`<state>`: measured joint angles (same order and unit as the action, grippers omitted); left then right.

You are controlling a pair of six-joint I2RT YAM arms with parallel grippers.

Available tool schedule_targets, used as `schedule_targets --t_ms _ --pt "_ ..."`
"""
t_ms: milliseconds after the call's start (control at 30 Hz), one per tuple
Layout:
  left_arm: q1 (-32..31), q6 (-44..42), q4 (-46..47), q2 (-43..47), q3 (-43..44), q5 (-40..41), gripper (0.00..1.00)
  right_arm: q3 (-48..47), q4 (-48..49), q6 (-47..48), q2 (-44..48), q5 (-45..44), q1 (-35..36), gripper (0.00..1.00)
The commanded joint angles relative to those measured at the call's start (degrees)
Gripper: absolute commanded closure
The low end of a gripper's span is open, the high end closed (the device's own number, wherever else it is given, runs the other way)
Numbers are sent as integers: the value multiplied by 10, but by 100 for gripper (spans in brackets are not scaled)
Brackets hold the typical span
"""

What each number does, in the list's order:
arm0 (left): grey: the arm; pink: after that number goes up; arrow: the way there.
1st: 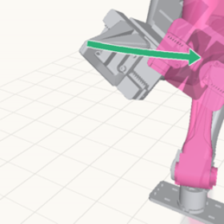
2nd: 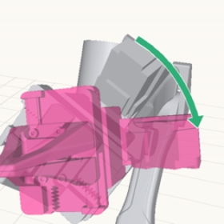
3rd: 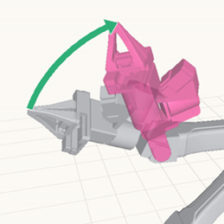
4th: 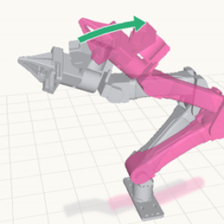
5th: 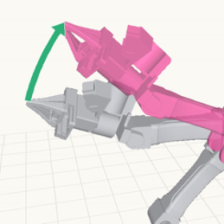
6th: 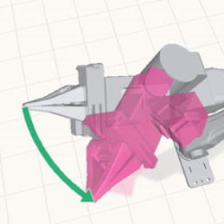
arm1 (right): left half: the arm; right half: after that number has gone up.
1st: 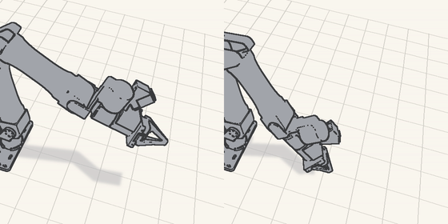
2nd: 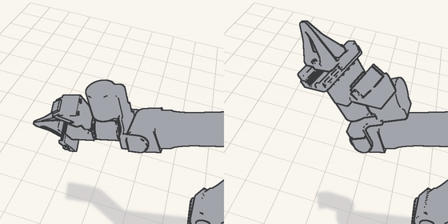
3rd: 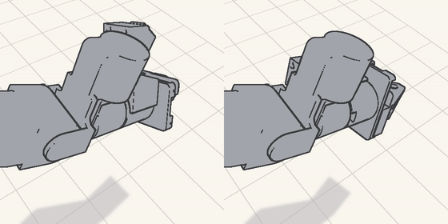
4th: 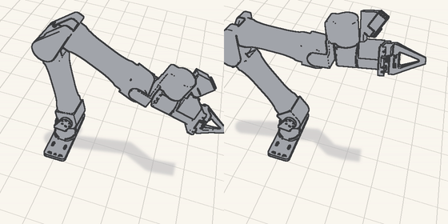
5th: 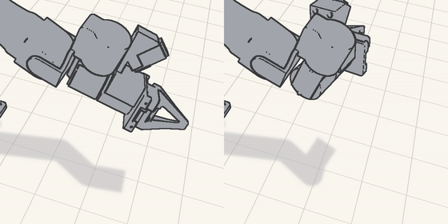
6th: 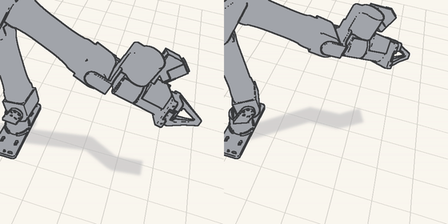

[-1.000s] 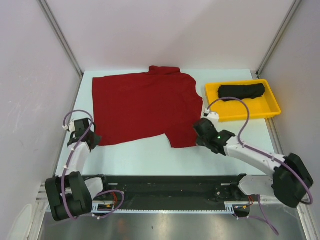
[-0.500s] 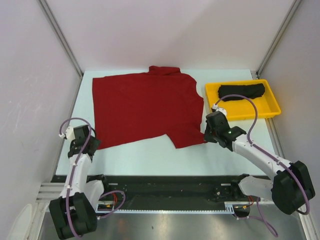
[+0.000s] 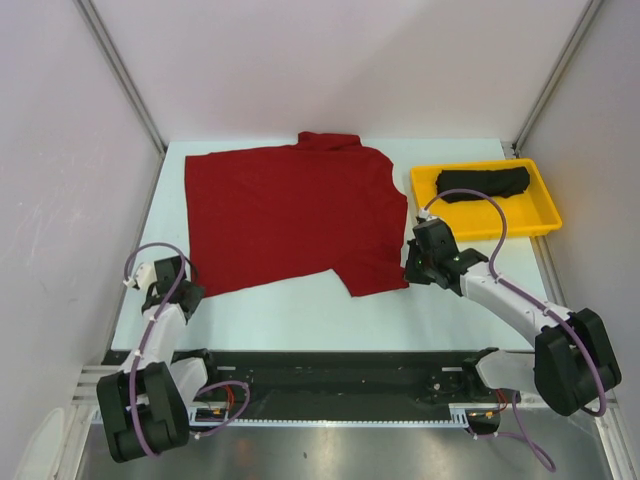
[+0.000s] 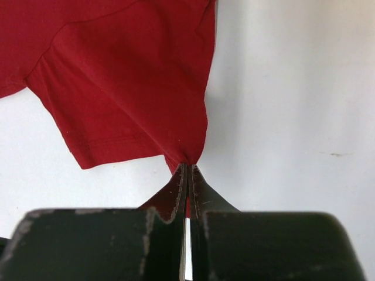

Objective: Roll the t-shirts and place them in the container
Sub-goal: Flatten out the T-shirt at the center of the board.

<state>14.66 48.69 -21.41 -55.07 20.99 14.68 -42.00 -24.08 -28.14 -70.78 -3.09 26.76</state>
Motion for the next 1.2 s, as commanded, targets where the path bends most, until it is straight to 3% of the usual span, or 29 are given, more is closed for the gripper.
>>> schedule_targets --t_ms 0,267,433,700,967,1167 --pt "4 19 38 -18 0 9 61 -11 15 14 0 8 -3 100" --pt "4 15 66 -27 -1 9 64 -11 13 16 7 3 -3 100" --pt "4 13 80 -61 12 5 71 -11 9 16 10 -1 -8 100" --pt "3 6 31 -64 52 37 100 -19 -3 17 40 4 -14 100" --pt "5 -43 -80 7 120 133 100 -38 -56 0 95 -25 14 100" --pt "9 -80 -115 65 141 170 100 -38 -111 -38 118 -84 105 100"
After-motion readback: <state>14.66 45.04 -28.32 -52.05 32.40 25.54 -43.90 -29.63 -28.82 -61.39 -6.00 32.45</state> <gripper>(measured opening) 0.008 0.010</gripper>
